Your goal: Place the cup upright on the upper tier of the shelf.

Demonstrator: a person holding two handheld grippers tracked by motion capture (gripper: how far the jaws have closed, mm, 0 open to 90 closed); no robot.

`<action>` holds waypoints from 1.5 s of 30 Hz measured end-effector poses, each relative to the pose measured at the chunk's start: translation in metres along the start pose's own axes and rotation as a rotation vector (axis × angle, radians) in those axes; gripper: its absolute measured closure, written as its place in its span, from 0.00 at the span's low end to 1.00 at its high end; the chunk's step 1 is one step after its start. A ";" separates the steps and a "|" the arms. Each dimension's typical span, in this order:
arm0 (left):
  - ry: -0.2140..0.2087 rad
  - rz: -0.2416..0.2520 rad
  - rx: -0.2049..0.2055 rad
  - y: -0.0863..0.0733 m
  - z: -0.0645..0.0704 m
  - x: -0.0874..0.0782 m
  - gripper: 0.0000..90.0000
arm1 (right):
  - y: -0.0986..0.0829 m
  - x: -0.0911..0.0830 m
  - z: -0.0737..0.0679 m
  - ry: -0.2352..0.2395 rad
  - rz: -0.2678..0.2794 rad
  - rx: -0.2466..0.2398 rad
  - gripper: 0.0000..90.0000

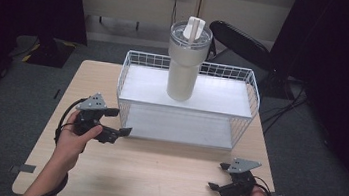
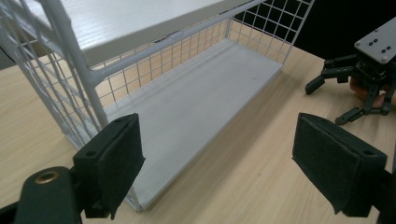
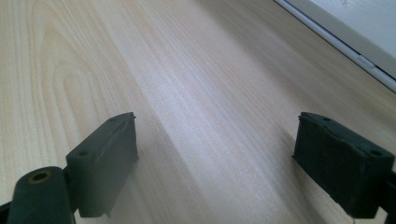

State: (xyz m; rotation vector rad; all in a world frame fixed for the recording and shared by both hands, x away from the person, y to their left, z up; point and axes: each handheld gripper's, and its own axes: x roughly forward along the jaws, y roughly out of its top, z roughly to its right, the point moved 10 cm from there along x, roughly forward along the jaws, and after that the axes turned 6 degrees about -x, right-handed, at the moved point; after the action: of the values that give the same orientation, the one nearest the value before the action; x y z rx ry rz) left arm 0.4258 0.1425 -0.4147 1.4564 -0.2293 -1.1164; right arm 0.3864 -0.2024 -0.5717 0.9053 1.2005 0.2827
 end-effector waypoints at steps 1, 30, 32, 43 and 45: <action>0.000 0.000 0.000 0.000 0.000 0.000 0.17 | 0.000 0.000 0.000 0.000 0.000 0.000 0.14; 0.037 -0.041 -0.049 -0.052 -0.029 -0.018 0.17 | 0.000 0.000 0.000 0.000 0.000 0.000 0.14; 0.039 -0.043 -0.042 -0.054 -0.030 -0.018 0.17 | 0.000 0.000 0.000 0.000 0.000 0.000 0.14; 0.059 -0.057 -0.051 -0.076 -0.040 -0.024 0.18 | 0.000 0.000 0.000 0.000 0.000 0.000 0.14; 0.064 -0.055 -0.054 -0.077 -0.042 -0.025 0.18 | 0.000 0.000 0.000 0.000 0.000 0.000 0.14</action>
State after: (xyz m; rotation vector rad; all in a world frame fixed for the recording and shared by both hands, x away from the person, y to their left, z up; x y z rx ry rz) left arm 0.4079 0.2073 -0.4760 1.4554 -0.1143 -1.1104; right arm 0.3864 -0.2024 -0.5717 0.9053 1.2004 0.2829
